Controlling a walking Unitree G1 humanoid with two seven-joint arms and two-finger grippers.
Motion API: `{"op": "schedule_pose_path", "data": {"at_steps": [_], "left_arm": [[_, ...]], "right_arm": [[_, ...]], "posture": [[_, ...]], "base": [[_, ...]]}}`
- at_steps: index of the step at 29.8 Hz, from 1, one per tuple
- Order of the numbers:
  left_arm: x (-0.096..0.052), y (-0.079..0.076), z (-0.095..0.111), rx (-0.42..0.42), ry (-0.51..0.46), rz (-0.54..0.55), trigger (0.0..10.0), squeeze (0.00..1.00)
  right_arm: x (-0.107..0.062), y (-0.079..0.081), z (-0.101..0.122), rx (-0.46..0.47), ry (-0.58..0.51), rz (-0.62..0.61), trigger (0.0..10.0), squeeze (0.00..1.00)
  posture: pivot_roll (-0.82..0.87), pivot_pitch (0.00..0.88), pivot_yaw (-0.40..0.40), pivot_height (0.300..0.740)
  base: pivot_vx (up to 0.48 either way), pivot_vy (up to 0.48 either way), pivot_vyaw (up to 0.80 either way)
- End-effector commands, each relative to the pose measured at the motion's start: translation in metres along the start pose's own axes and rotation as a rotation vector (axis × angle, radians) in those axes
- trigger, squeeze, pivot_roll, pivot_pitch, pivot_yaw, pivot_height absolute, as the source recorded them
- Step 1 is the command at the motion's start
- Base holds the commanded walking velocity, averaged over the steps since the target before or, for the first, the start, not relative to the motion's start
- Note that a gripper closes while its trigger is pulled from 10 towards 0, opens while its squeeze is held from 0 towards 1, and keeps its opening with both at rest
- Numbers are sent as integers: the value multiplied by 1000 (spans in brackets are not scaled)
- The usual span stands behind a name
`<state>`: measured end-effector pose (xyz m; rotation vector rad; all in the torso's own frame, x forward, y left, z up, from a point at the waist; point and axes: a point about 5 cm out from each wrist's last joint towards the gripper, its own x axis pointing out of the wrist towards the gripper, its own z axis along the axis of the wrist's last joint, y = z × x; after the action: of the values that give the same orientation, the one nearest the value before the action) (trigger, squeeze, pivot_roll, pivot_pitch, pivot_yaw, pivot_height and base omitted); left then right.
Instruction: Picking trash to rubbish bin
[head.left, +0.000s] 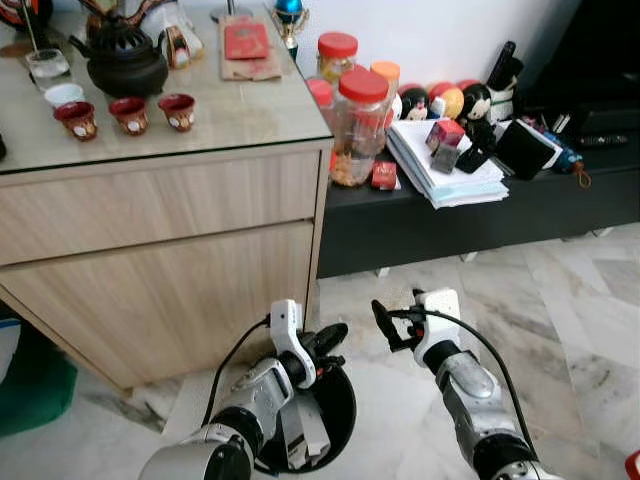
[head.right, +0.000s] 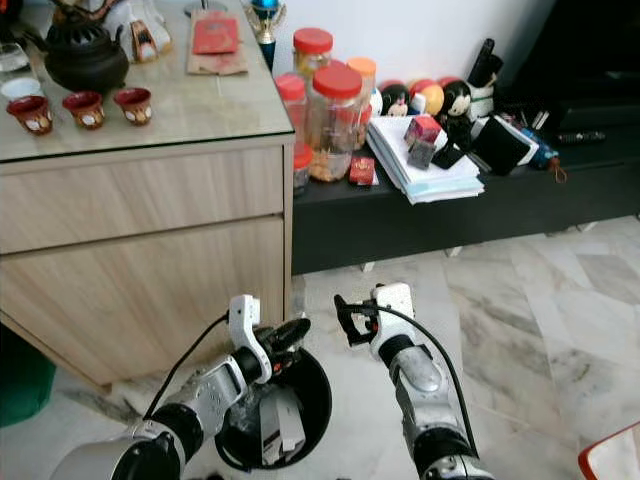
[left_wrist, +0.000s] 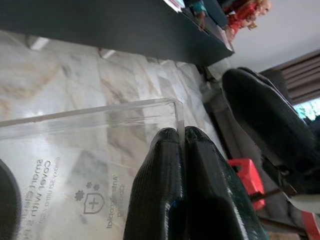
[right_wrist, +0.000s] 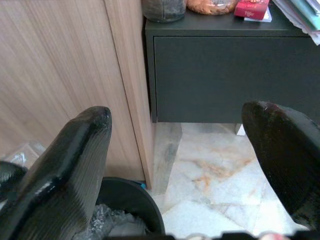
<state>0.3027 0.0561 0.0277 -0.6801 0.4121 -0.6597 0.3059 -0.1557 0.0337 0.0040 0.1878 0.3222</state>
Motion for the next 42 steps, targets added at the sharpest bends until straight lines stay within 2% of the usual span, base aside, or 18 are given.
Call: {"op": "schedule_pose_path", "data": {"at_steps": [1,2,3,6,30,32,33,34,39,42], "left_arm": [[12,-19,-13,-39,16,-63,10000,125],[12,-18,-12,-29,10,-46,10000,133],[12,-18,-12,-31,7,-45,10000,494],[12,-18,-11,-36,2,-46,10000,1000],[8,-10,-1,5,-15,-29,10000,1000],[6,-7,-2,27,5,12,10000,1000],[4,-1,-9,149,100,82,10000,0],[3,0,-12,182,127,91,10000,0],[1,1,-17,180,146,90,10000,0],[-2,3,-20,233,185,105,10000,0]], "right_arm": [[-3,-3,-1,-4,-3,-5,10000,0],[-3,-1,-1,-2,-4,1,10000,0],[-3,0,-1,-3,-4,3,10000,0],[-3,1,-2,-1,-3,5,10000,0],[-1,6,-1,15,-13,5,10000,0],[-1,6,-1,17,-12,3,10000,0],[-1,6,-1,18,-13,1,10000,0],[-1,6,-1,18,-13,1,10000,0],[-1,7,-2,14,-12,4,10000,0],[-2,7,-3,14,-9,0,10000,0]], "posture": [[-162,146,-112,740],[-161,148,-114,740],[-160,147,-115,740],[-160,147,-115,740],[-142,144,-105,740],[-140,143,-104,740],[-140,143,-103,740],[-140,143,-103,740],[-139,144,-102,740],[-136,147,-101,740]], "base": [[0,0,0],[0,0,0],[0,0,0],[0,0,0],[0,0,0],[0,0,0],[0,0,0],[0,0,0],[0,0,0],[0,0,0]]}}
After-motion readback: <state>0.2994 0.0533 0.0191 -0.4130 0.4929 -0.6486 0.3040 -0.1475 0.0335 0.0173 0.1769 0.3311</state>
